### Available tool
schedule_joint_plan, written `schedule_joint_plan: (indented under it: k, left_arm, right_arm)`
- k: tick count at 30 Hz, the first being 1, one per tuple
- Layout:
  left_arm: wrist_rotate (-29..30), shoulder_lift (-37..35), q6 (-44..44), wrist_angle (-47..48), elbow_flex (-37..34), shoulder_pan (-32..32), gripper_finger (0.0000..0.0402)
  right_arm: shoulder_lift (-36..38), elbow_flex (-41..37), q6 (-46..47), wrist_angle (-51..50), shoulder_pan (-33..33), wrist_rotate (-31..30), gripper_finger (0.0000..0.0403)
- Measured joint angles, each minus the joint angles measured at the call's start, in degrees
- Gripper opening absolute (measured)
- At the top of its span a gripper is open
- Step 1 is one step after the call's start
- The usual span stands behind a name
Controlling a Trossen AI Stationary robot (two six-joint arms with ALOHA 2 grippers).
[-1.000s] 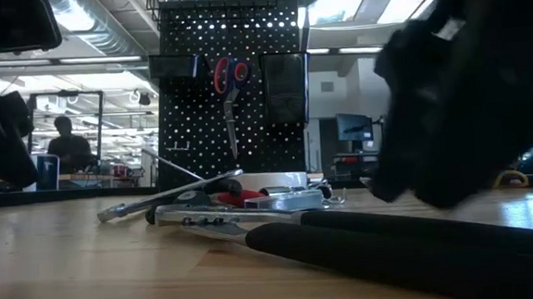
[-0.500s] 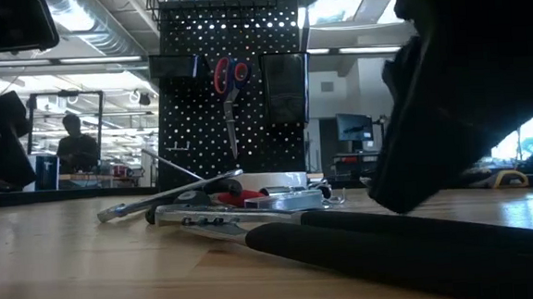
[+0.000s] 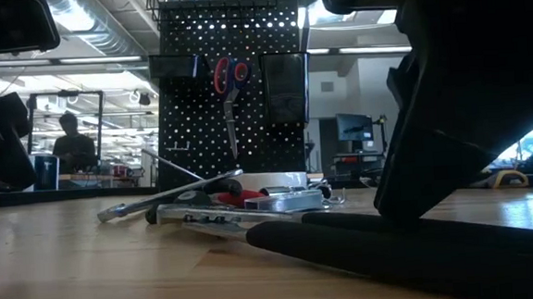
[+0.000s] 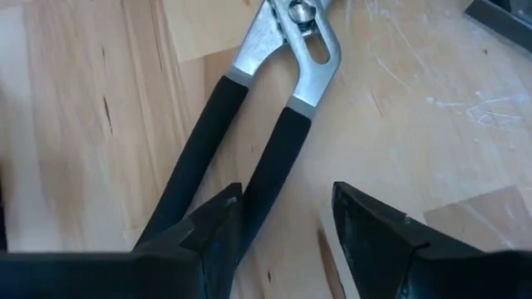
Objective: Hang tools onto peg board
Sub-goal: Put the black slip-joint pliers into the right black bin on the peg board
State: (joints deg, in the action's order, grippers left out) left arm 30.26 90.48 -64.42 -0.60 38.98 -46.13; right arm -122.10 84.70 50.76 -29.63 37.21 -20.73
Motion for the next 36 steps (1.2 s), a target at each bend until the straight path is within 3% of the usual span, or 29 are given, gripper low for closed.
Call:
schedule_joint_plan:
  k: [14,18,27,36]
  left_arm:
    - [0.02,0.01,0.18,-0.14,0.00,0.02,0.0210]
    - [0.06,0.02,0.25,-0.02,0.00,0.02,0.0210]
    - [0.05,0.02,0.43,-0.09,0.00,0.04,0.0210]
    - [0.08,0.02,1.46,-0.14,0.00,0.04,0.0210]
  right_arm:
    - [-2.01,0.23,0.24,1.50,-2.73,8.01,0.0184]
    - [-2.14,0.21,0.30,0.90,-2.73,6.56,0.0155]
    - [-1.90,0.12,-2.81,-0.09,-2.66,5.83,0.0046]
    - [1.55,-0.38,-4.84,-2.81,-1.66,3.75,0.0053]
